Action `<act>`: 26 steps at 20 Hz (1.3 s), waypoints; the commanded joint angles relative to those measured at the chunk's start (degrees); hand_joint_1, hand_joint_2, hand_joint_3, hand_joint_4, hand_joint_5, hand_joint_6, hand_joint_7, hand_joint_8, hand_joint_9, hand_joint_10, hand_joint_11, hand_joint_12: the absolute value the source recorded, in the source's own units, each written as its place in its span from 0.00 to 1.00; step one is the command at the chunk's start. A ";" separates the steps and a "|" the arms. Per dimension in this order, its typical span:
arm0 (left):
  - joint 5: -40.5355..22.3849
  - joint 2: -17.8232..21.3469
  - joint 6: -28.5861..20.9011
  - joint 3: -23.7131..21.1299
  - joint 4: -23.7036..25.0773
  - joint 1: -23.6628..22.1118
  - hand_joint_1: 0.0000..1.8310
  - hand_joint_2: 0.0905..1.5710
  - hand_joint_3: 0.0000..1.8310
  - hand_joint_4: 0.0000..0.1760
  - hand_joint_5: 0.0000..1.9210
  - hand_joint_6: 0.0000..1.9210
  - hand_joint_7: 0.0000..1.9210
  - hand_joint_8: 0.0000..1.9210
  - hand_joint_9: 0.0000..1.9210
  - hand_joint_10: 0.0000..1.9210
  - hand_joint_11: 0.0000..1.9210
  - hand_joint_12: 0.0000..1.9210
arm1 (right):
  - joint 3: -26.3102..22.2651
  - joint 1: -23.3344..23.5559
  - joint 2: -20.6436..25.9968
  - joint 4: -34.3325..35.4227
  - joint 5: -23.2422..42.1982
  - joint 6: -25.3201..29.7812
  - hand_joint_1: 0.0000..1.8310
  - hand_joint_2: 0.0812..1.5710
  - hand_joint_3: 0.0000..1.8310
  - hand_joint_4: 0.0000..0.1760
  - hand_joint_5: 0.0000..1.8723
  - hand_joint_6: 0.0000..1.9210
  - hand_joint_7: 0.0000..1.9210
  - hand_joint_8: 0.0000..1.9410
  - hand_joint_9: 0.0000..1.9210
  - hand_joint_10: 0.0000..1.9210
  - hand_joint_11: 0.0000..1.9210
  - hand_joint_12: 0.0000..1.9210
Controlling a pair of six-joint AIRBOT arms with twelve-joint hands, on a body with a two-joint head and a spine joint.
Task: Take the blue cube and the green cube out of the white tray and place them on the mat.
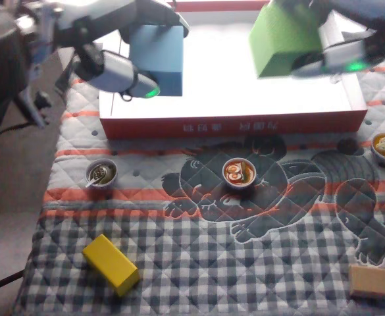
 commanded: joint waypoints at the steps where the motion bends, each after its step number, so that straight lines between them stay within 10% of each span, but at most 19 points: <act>1: -8.41 1.35 -1.79 -1.32 2.29 0.42 0.70 0.84 0.00 0.00 0.30 0.71 0.29 0.89 0.29 0.93 0.15 0.77 | -0.79 -0.34 0.93 0.18 9.43 -0.34 0.67 0.70 0.00 0.00 0.45 0.59 0.56 0.45 0.62 0.17 0.44 0.61; 4: -13.58 8.39 -9.72 -9.59 8.31 7.17 0.63 0.83 0.00 0.00 0.33 0.68 0.31 0.93 0.25 0.87 0.25 0.93 | -7.19 -5.52 6.34 -1.66 15.17 -0.34 0.68 0.67 0.00 0.00 0.55 0.39 0.59 0.45 0.59 0.07 0.17 0.72; 5: -14.23 8.83 -10.70 -10.23 8.58 8.12 0.63 0.83 0.00 0.00 0.33 0.68 0.31 0.93 0.25 0.87 0.25 0.93 | -8.27 -7.04 7.07 -1.66 16.24 -0.34 0.68 0.67 0.00 0.00 0.55 0.39 0.59 0.45 0.59 0.07 0.17 0.72; 7: -15.70 9.60 -12.37 -11.83 8.81 10.81 0.64 0.82 0.00 0.00 0.38 0.61 0.30 0.94 0.21 0.91 0.22 0.98 | -10.56 -10.38 8.48 -1.63 18.01 -0.34 0.65 0.67 0.00 0.00 0.57 0.41 0.64 0.34 0.76 0.20 0.54 0.70; 11: -15.31 8.26 -14.63 -12.04 8.10 14.53 0.65 0.81 0.00 0.00 0.39 0.59 0.32 0.92 0.19 0.87 0.14 0.87 | -11.76 -15.02 8.75 -1.63 19.54 2.42 0.69 0.69 0.00 0.00 0.46 0.51 0.59 0.47 0.65 0.12 0.43 0.61; 13: -15.01 7.09 -14.64 -11.52 7.01 15.55 0.65 0.80 0.00 0.00 0.38 0.60 0.34 0.89 0.19 0.85 0.06 0.87 | -11.66 -16.15 8.75 -1.62 19.53 3.35 0.58 0.72 0.00 0.07 0.48 0.56 0.61 0.08 0.65 0.07 0.42 0.59; 14: -14.96 6.59 -14.64 -11.18 6.37 15.84 0.62 0.70 0.00 0.01 0.33 0.29 0.24 0.66 0.19 0.76 0.01 0.80 | -11.65 -16.89 8.75 -1.62 19.53 4.03 0.48 0.68 0.00 0.00 0.44 0.21 0.60 0.03 0.62 0.04 0.38 0.60; 15: -14.81 6.16 -14.64 -10.78 5.57 15.92 0.58 0.64 0.00 0.23 0.32 0.12 0.24 0.48 0.19 0.63 0.00 0.73 | -11.65 -17.79 8.75 -1.67 19.53 4.91 0.44 0.66 0.00 0.00 0.42 0.06 0.55 0.01 0.57 0.02 0.30 0.66; 17: -14.75 5.95 -14.64 -10.54 4.84 15.95 0.54 0.60 0.00 0.27 0.32 0.01 0.27 0.27 0.22 0.48 0.02 0.67 | -11.52 -19.30 8.74 -1.68 19.53 6.29 0.42 0.65 0.00 0.00 0.35 0.00 0.44 0.00 0.46 0.00 0.18 0.67; 18: -14.75 5.95 -14.64 -10.52 4.58 15.99 0.49 0.59 0.00 0.48 0.26 0.00 0.30 0.08 0.22 0.30 0.00 0.61 | -11.43 -19.85 8.71 -1.68 19.53 7.00 0.40 0.63 0.00 0.14 0.24 0.00 0.28 0.00 0.29 0.00 0.08 0.57; 20: -14.95 5.96 -14.64 -10.51 4.20 16.17 0.48 0.59 0.00 0.50 0.25 0.00 0.31 0.03 0.24 0.23 0.00 0.59 | -11.42 -20.07 8.73 -1.69 19.54 7.68 0.41 0.62 0.00 0.26 0.17 0.00 0.21 0.00 0.23 0.00 0.02 0.55; 22: -15.79 5.96 -14.65 -10.53 3.51 16.39 0.46 0.59 0.00 0.57 0.22 0.00 0.29 0.00 0.26 0.11 0.00 0.55 | -11.46 -20.07 9.05 -1.99 19.54 8.31 0.43 0.57 0.00 0.82 0.05 0.00 0.10 0.00 0.13 0.00 0.00 0.47; 23: -16.49 5.99 -14.67 -10.64 3.04 16.46 0.45 0.58 0.00 0.63 0.21 0.00 0.25 0.00 0.25 0.07 0.00 0.53 | -11.57 -20.14 9.42 -2.18 19.54 8.66 0.44 0.56 0.00 0.93 0.01 0.00 0.02 0.00 0.04 0.01 0.00 0.26; 26: -18.80 6.55 -15.64 -11.43 2.85 16.85 0.46 0.55 0.00 0.81 0.18 0.00 0.20 0.00 0.23 0.04 0.00 0.48 | -11.81 -20.53 10.05 -2.22 20.13 9.16 0.42 0.53 0.00 1.00 0.00 0.00 0.00 0.00 0.00 0.00 0.00 0.10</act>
